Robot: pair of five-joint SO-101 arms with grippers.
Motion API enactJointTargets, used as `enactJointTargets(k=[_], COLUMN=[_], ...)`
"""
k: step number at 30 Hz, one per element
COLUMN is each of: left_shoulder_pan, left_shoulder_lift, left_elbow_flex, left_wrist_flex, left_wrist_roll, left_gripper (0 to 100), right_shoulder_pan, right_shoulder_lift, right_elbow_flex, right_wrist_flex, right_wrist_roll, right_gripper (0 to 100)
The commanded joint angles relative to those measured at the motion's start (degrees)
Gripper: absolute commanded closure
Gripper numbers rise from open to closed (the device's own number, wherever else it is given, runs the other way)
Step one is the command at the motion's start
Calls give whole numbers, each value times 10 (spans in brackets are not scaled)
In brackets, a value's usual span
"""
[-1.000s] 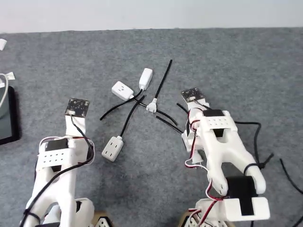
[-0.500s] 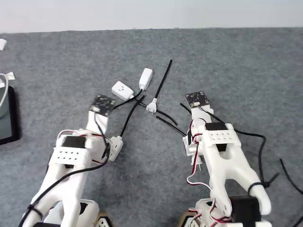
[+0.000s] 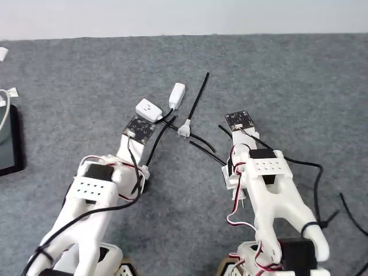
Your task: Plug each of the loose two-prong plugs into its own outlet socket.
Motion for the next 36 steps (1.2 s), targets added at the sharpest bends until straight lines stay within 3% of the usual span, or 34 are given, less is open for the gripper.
enactJointTargets(k=[1,6,14,19,23,25,28,33,36], left_shoulder_pan=[-40,-43,-44,-42,-20,4,50,138,154], left_shoulder_lift=[1,21,224,258,262,259,257,256,256], left_elbow_flex=[-42,-38,-137,-162,-158,-147,-137,-144,-172], left_wrist_flex=[7,5,9,28,29,30,46,60,58], left_wrist_roll=[2,4,4,4,4,12,93,288,379], left_gripper=[841,840,844,847,975,982,988,988,988], right_shoulder_pan=[7,7,7,7,7,7,7,7,7], right_shoulder_lift=[-24,-23,-23,-23,-23,-23,-23,-25,-25], right_elbow_flex=[-4,-3,-3,-2,-2,-2,-2,-2,-2], right_wrist_flex=[-7,-7,-7,-7,-7,-7,-7,-7,-7], right_wrist_roll=[-3,-4,-6,-5,-5,-4,-4,-4,-4], right_gripper=[991,991,991,991,991,991,991,991,991])
